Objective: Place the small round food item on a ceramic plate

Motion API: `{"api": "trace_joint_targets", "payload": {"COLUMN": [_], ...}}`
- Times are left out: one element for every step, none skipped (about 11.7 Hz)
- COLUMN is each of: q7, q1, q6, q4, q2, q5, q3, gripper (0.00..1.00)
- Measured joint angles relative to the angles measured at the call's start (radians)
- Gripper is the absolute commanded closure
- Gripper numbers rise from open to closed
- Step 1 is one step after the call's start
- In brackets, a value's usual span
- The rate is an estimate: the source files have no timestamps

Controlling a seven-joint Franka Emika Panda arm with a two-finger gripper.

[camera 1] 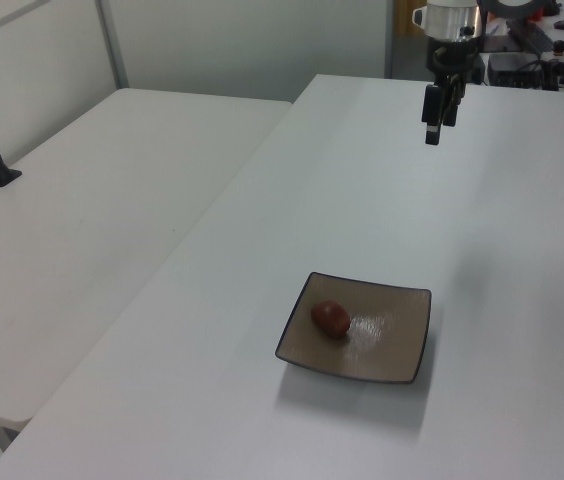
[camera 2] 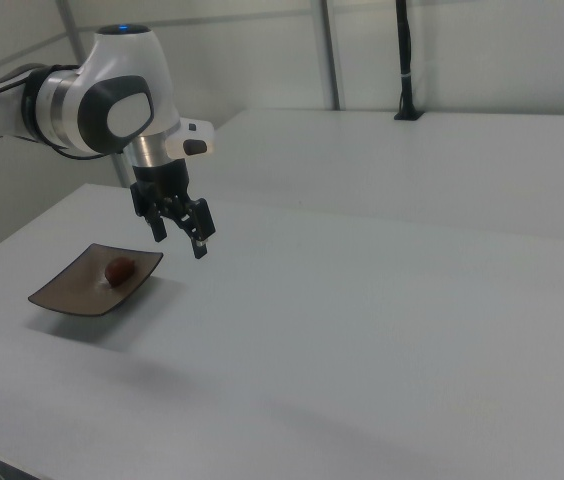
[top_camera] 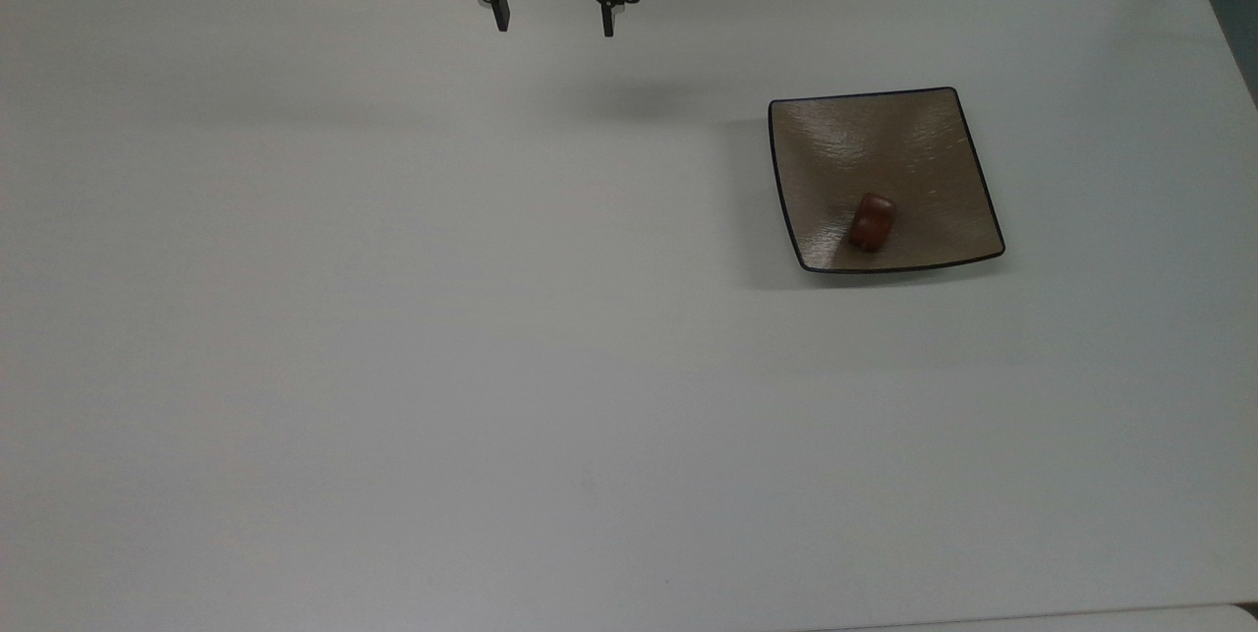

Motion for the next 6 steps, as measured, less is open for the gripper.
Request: {"api": "trace_joint_targets", "payload": {"q7": [0.000,0.000,0.000,0.000,0.000,0.000], "q1": [0.000,0.001,0.001,0.001,0.001,0.003], "q6": [0.000,0.000,0.000,0.000,0.000,0.000], "q4": [0.000,-0.001,-0.001,-0.001,-0.001,-0.001], "q2": [0.001,0.002,0.003,0.003,0.003,0.003], "q5": [0.000,0.000,0.000,0.000,0.000,-0.012], "q3": [0.000,0.000,0.000,0.000,0.000,0.000], "gripper": [0.00,0.00,0.00,0.00,0.00,0.00]}}
